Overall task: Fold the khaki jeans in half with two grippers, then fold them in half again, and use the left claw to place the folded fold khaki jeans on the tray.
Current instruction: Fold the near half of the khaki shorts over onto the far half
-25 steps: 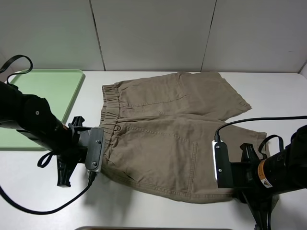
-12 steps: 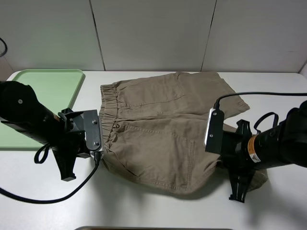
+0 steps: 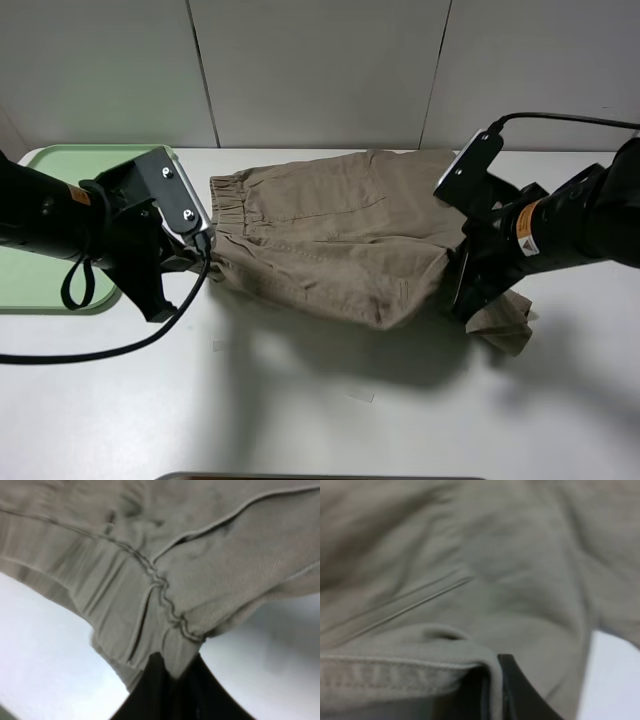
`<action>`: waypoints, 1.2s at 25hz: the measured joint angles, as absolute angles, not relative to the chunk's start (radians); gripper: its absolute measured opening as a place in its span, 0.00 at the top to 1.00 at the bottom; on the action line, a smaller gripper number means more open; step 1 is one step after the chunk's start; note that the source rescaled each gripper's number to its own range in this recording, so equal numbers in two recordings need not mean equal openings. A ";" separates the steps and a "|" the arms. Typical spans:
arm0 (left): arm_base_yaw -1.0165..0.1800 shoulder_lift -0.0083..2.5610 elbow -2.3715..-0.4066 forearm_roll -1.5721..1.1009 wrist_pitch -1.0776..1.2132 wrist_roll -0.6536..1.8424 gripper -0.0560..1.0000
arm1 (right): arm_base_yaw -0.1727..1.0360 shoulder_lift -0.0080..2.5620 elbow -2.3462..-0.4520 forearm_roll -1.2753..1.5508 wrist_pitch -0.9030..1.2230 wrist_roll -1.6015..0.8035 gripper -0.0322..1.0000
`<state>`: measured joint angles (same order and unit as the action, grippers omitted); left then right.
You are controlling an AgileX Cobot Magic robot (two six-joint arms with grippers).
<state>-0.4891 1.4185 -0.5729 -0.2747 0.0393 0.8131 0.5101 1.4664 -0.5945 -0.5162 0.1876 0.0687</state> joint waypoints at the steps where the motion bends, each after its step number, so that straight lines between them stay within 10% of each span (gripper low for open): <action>1: -0.489 1.419 -0.573 -0.275 0.014 0.786 0.95 | 0.488 1.466 -0.610 -0.517 0.182 0.085 0.97; 30: -0.488 1.648 -0.569 -0.432 -0.706 0.549 0.95 | 0.261 1.626 -0.705 -0.294 -0.392 -0.050 0.97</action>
